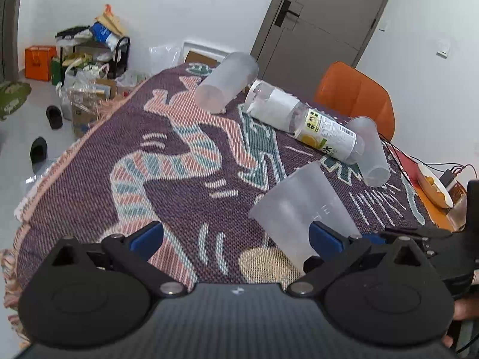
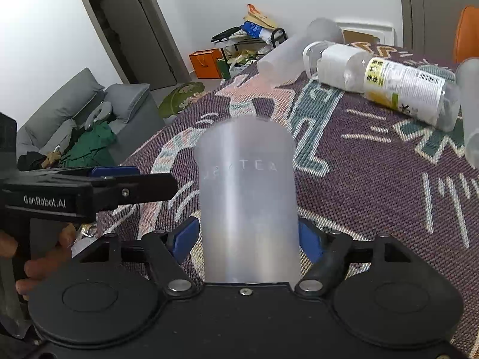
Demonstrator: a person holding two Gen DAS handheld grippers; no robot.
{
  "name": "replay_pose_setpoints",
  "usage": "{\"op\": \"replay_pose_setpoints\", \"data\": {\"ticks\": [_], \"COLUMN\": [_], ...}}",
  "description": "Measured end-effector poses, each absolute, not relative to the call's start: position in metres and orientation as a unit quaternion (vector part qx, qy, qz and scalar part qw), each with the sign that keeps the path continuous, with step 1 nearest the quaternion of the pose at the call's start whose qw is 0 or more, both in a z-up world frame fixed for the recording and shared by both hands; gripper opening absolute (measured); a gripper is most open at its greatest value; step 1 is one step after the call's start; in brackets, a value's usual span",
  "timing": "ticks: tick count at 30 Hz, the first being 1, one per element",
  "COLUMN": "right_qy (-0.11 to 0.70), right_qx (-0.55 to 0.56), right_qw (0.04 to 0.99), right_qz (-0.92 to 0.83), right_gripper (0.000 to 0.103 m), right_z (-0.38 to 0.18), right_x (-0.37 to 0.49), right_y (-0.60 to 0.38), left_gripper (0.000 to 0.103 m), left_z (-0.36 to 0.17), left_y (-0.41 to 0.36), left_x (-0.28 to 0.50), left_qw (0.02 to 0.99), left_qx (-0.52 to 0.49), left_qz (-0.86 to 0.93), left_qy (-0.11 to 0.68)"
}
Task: Flip cup upright
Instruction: 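Lift the HEYTEA cup with the right gripper and rotate it upright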
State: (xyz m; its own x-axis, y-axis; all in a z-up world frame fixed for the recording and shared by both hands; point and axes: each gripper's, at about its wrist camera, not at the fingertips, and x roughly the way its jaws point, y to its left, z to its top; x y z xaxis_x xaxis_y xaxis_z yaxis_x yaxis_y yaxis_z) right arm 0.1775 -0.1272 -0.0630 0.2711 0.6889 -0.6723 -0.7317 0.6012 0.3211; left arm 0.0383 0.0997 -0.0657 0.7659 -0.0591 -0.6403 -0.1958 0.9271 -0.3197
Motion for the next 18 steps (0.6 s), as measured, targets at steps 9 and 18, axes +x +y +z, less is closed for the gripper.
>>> {"op": "replay_pose_setpoints", "data": {"ticks": [9,18], "right_qy": [0.378,0.368], "right_qx": [0.026,0.072], "right_qw": [0.815,0.835], "right_qz": [0.439,0.403], "right_gripper": [0.077,0.079], "right_z": [-0.046,-0.047], "right_x": [0.172,0.180], "right_y": [-0.167,-0.214], "left_gripper": [0.102,0.101], "left_z": [-0.061,-0.067], "left_y": [0.090,0.074], "left_x": [0.047,0.067], "left_qw": [0.915,0.900], "left_qx": [-0.207,-0.244], "left_qz": [0.019,-0.007], "left_qy": [0.345,0.362]}}
